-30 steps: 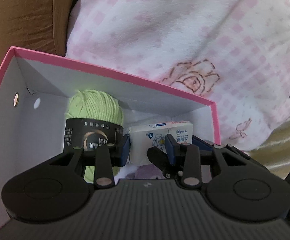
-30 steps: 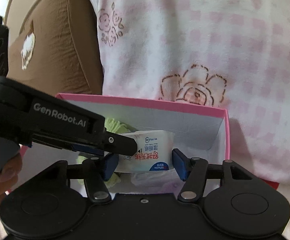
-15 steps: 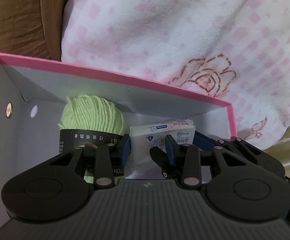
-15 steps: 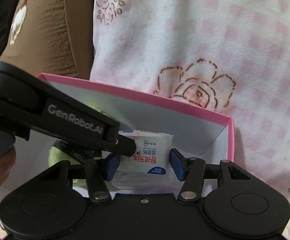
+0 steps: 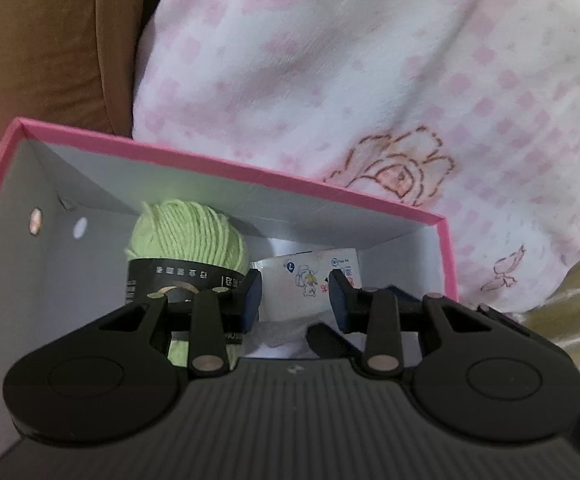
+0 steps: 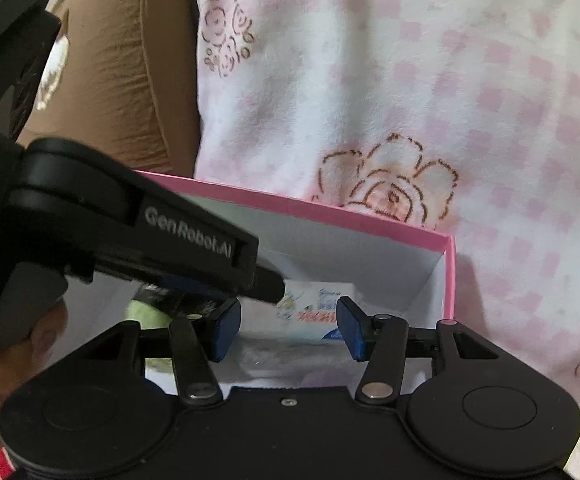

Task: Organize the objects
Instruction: 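Open the left tool and raise it out of the pink box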

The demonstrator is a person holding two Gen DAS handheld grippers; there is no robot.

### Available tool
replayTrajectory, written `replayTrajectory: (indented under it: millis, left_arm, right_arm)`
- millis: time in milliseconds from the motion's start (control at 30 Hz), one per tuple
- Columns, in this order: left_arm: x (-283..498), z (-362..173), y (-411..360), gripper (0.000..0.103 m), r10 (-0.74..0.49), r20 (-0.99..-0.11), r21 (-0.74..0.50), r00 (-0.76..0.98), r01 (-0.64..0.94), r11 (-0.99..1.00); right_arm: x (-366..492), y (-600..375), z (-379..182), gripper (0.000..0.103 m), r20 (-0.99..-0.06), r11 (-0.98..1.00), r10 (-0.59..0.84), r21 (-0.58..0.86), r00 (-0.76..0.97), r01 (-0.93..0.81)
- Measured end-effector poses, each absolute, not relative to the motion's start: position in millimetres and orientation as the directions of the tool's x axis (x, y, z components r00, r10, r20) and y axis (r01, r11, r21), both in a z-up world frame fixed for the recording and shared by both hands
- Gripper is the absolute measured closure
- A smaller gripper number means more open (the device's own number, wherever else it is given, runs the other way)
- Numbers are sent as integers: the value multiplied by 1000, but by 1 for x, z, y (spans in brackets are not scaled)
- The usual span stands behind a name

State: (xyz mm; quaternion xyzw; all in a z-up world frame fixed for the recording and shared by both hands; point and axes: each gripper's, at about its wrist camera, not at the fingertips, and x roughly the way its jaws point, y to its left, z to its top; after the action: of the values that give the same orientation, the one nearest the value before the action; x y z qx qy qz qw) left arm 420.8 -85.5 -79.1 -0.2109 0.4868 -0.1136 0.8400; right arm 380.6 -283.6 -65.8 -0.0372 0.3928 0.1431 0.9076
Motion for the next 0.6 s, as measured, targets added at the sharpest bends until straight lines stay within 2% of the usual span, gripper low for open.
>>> replayTrajectory:
  millis: [200,433,600]
  left_arm:
    - [404,-56,-85,66,-395,-766,-442,506,32,897]
    - [363,-35,-75,66,-421,-755,-441,503,86,893]
    - [327,-12,-76,66,-389,-767,-370,510,144,918]
  right_arm:
    - [342,-296,-59,45,-718,955,282,151,637,-254]
    - [308,-288,-57,40,-641,977,212,142,738,-158]
    - [281,-292,-50,40,-618,975,218,165,756,-146]
